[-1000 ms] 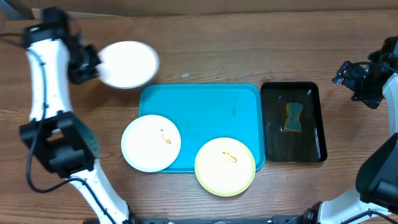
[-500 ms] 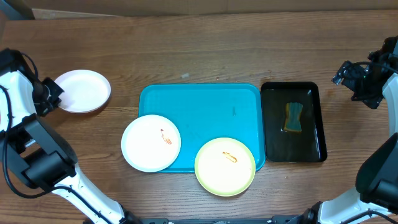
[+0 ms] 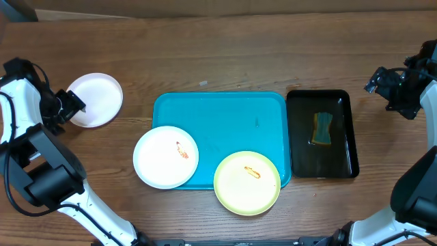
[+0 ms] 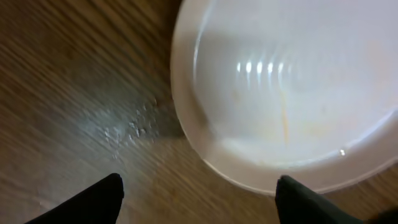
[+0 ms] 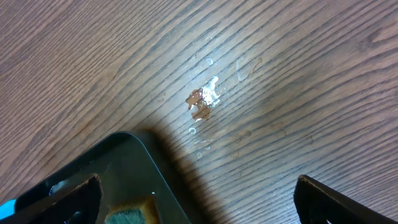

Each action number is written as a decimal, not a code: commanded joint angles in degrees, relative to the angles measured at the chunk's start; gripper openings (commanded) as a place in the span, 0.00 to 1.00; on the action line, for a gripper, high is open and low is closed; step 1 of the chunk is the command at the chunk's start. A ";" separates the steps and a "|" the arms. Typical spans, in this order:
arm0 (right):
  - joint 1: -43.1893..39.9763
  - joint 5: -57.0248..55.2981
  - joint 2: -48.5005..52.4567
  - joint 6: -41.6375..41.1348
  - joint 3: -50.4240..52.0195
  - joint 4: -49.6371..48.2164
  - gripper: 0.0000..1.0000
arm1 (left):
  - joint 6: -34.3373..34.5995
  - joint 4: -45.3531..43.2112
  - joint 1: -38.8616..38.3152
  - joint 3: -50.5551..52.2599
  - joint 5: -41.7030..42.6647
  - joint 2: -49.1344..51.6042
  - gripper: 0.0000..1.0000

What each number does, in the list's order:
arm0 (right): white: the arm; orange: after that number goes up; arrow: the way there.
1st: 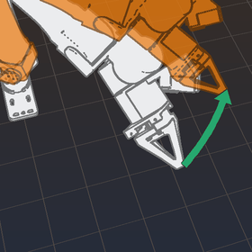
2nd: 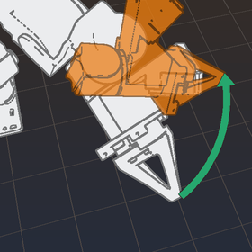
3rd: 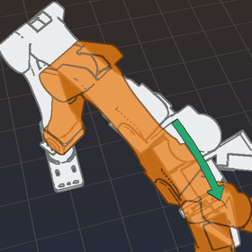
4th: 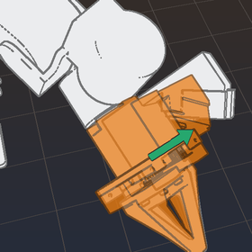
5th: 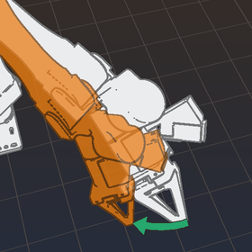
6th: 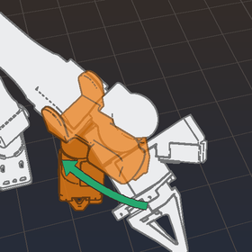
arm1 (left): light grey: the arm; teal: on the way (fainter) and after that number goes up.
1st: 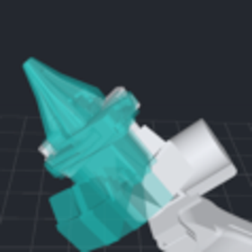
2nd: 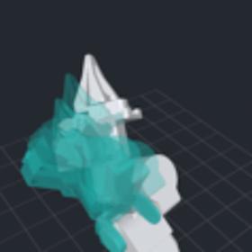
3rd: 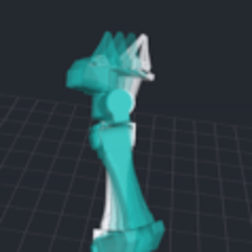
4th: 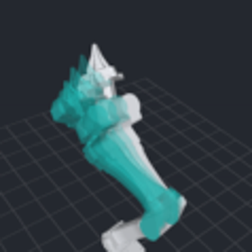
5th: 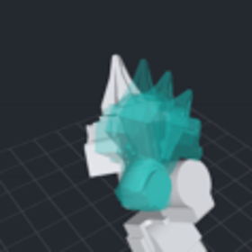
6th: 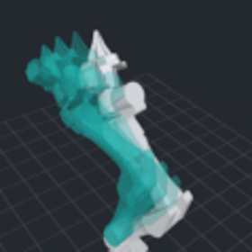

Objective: Clean dirty plates on tray and stack at the side
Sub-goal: 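Release the plate and move left gripper back toward the tray, then reach left gripper to the yellow-rimmed plate rim and grip it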

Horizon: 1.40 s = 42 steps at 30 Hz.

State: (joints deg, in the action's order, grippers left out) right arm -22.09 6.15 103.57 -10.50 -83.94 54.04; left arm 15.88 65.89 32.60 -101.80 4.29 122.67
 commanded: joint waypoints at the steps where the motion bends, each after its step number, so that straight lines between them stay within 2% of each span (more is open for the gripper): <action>1: 0.15 -0.11 -0.59 -0.22 0.09 -0.20 1.00 | -2.19 3.63 -1.40 -4.98 6.78 -5.97 0.76; 4: 0.15 -0.11 -0.59 -0.22 0.09 -0.20 1.00 | -2.73 8.02 -4.15 -5.57 10.80 -12.02 0.68; 9: 0.15 -0.11 -0.59 -0.22 0.09 -0.20 1.00 | -1.97 15.54 -13.49 -5.57 10.38 -20.00 0.50; 11: 0.15 -0.11 -0.59 -0.22 0.09 -0.20 1.00 | -2.19 18.93 -19.06 -5.55 9.94 -22.05 0.39; 13: 0.15 -0.11 -0.59 -0.22 0.09 -0.20 1.00 | -2.21 21.97 -24.44 -5.55 9.70 -22.84 0.33; 16: 0.15 -0.11 -0.57 -0.22 0.09 -0.20 1.00 | -2.64 25.20 -33.48 -4.50 9.66 -22.71 0.20; 18: 0.15 -0.11 -0.59 -0.22 0.09 -0.20 1.00 | -2.62 25.29 -38.62 -2.73 9.70 -22.71 0.04; 23: 0.15 -0.11 -0.59 -0.22 0.09 -0.20 1.00 | -2.62 24.63 -49.53 1.97 9.70 -22.67 0.04; 27: 0.15 -0.11 -0.57 -0.22 0.09 -0.20 1.00 | -0.81 23.76 -53.62 5.70 9.68 -22.67 0.06; 28: 0.15 -0.11 -0.59 -0.22 0.09 -0.20 1.00 | -0.35 23.54 -54.27 6.86 9.66 -22.67 0.25; 31: 0.15 -0.11 -0.57 -0.22 0.09 -0.20 1.00 | 1.33 21.90 -56.13 11.26 9.05 -22.67 0.42; 33: 0.15 -0.11 -0.59 -0.22 0.09 -0.20 1.00 | 3.06 19.54 -57.16 14.82 8.85 -22.67 0.49; 34: 0.15 -0.11 -0.59 -0.22 0.09 -0.20 1.00 | 3.52 17.88 -57.70 16.74 8.87 -22.67 0.50; 42: 0.15 -0.11 -0.59 -0.22 0.09 -0.20 1.00 | 3.43 4.74 -62.40 26.93 9.11 -22.67 0.38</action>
State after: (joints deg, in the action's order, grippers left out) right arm -22.09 6.15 103.57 -10.48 -83.94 54.06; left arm 18.48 73.45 -27.86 -77.47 13.76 99.94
